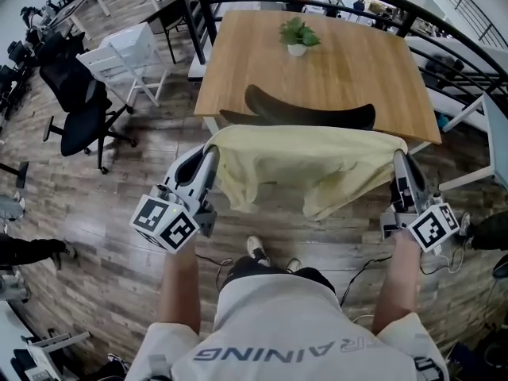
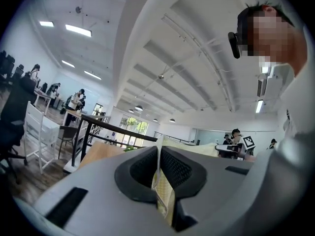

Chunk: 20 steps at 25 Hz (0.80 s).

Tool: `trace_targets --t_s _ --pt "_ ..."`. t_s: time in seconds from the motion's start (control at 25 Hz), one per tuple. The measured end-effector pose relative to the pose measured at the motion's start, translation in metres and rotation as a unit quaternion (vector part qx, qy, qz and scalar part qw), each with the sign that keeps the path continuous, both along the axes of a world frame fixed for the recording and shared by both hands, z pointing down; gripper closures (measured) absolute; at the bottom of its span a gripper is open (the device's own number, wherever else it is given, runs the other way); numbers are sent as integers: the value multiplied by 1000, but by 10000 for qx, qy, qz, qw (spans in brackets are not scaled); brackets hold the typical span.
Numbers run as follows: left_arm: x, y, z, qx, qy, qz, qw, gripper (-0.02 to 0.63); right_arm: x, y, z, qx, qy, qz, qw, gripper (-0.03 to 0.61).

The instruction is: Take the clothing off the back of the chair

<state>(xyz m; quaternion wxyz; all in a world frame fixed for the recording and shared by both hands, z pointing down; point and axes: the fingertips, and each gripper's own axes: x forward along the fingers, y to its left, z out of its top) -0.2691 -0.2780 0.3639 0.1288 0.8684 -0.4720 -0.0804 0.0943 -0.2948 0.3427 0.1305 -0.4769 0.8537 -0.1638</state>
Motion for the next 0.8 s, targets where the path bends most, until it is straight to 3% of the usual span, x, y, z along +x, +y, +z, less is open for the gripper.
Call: trace_targets --t_s 0.52,0.8 --pt "41 116 -16 107 -409 -664 9969 566 31 88 5 117 277 -252 9992 543" --pt "53 162 -20 237 -418 -858 9952 566 38 126 11 266 403 -427 9979 544"
